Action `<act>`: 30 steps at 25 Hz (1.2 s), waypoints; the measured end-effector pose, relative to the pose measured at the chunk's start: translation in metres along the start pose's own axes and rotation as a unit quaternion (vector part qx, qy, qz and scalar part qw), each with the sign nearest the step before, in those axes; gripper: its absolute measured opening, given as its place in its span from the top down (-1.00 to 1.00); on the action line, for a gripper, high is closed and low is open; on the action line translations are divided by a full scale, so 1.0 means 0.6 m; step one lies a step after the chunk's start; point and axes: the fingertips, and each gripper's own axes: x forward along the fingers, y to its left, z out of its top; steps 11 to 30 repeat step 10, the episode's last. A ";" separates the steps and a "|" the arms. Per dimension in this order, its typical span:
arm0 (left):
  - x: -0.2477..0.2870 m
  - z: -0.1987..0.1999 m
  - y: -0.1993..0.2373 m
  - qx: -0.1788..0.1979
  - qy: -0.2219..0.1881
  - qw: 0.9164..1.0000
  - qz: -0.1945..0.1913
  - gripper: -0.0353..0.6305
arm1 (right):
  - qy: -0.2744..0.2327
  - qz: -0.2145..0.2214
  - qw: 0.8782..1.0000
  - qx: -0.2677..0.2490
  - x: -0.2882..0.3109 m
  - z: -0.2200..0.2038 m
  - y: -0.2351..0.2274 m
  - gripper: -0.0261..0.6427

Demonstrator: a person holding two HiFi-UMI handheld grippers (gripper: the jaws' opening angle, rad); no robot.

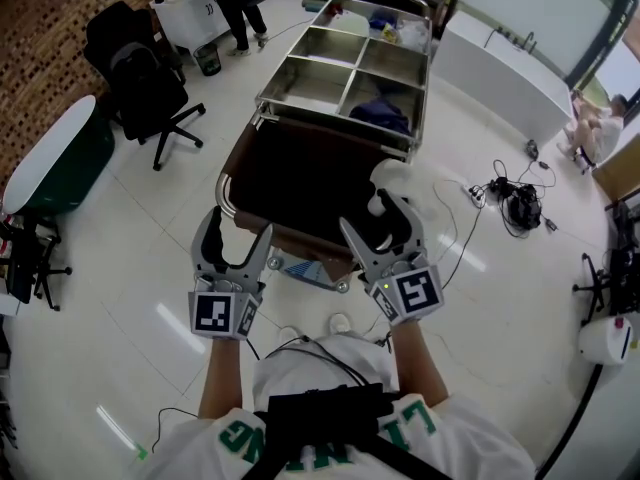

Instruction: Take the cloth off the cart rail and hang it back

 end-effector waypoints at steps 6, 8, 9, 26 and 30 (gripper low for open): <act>0.001 -0.010 0.002 0.013 0.003 1.000 -0.005 -0.18 | -0.003 0.006 1.000 -0.003 0.001 0.004 0.007 -0.06; 0.004 -0.011 0.001 0.012 0.004 1.000 -0.008 -0.18 | -0.003 0.007 1.000 -0.004 0.001 0.005 0.008 -0.06; 0.006 -0.012 0.000 0.012 0.004 1.000 -0.010 -0.18 | -0.003 0.007 1.000 -0.005 0.001 0.005 0.009 -0.06; 0.007 -0.013 -0.001 0.011 0.004 1.000 -0.012 -0.18 | -0.003 0.007 1.000 -0.005 0.001 0.006 0.009 -0.06; 0.007 -0.013 -0.001 0.011 0.004 1.000 -0.012 -0.18 | -0.003 0.007 1.000 -0.005 0.001 0.006 0.009 -0.06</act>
